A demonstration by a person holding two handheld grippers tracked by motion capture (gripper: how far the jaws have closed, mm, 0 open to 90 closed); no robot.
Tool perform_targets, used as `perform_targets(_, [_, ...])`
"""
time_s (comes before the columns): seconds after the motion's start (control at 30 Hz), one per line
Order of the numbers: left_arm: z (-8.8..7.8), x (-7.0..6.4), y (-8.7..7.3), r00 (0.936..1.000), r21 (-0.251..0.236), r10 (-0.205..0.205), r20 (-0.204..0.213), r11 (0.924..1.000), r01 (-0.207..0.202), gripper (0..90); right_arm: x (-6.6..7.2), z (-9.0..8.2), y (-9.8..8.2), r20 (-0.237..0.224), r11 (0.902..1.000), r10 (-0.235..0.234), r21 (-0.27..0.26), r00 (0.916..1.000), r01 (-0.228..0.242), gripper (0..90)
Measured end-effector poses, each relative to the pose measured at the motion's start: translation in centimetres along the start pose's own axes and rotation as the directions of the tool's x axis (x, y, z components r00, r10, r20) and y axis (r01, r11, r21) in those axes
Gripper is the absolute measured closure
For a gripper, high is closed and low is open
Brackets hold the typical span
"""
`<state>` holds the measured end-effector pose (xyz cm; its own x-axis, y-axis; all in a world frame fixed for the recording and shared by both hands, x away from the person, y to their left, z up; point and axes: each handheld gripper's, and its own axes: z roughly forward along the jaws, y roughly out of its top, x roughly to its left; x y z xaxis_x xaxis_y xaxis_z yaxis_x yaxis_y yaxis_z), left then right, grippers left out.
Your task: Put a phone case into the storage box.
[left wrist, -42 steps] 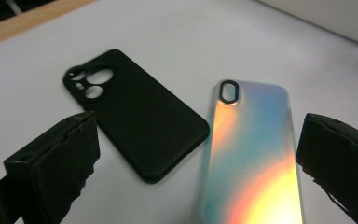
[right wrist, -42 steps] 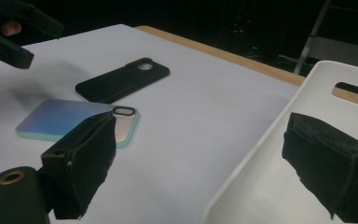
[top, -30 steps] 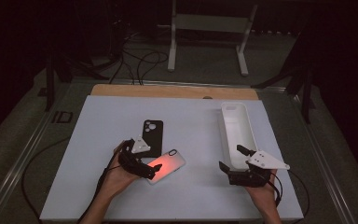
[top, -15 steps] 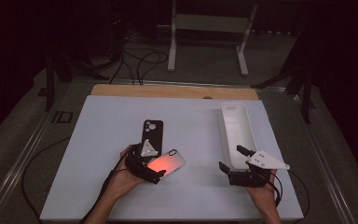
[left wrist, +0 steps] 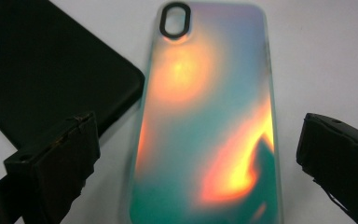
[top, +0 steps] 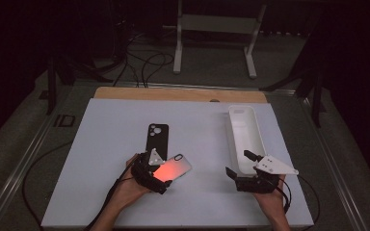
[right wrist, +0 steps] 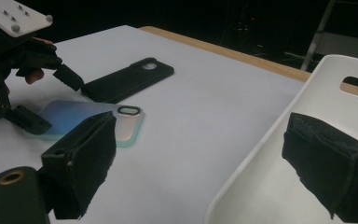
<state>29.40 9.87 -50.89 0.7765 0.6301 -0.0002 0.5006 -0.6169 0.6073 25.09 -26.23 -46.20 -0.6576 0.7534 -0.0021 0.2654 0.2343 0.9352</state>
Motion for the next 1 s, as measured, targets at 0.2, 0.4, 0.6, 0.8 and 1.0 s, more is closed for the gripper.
perform_targets(0.2, [0.16, -0.12, -0.25, 1.0, 0.018, -0.001, 0.001, 0.9998, 0.001, 0.4, 0.03, 0.08, -0.06, -0.005, 1.0, 0.0, 0.0, 1.0, 0.0, 10.0])
perform_targets(0.4, [0.44, 0.05, -0.35, 0.9998, 0.037, -0.006, 0.016, 0.9993, 0.005, 2.2, 0.06, 0.17, -0.09, -0.005, 1.0, 0.003, 0.003, 1.0, -0.003, 10.0])
perform_targets(0.6, [0.76, 0.14, -0.32, 0.999, 0.048, -0.024, 0.036, 0.9986, 0.022, 5.0, 0.05, 0.26, -0.14, -0.009, 1.0, 0.002, 0.005, 1.0, -0.002, 10.0])
perform_targets(0.8, [0.95, -0.12, -0.25, 0.9998, 0.075, -0.001, 0.019, 0.9972, -0.001, 7.4, 0.07, 0.3, -0.15, -0.005, 1.0, 0.001, 0.008, 1.0, -0.001, 10.0])
perform_targets(1.0, [0.98, -0.17, 0.0, 0.9998, 0.096, 0.0, 0.021, 0.9954, -0.002, 9.2, 0.18, 0.43, -0.11, -0.006, 0.9999, -0.007, 0.016, 1.0, 0.007, 10.0])
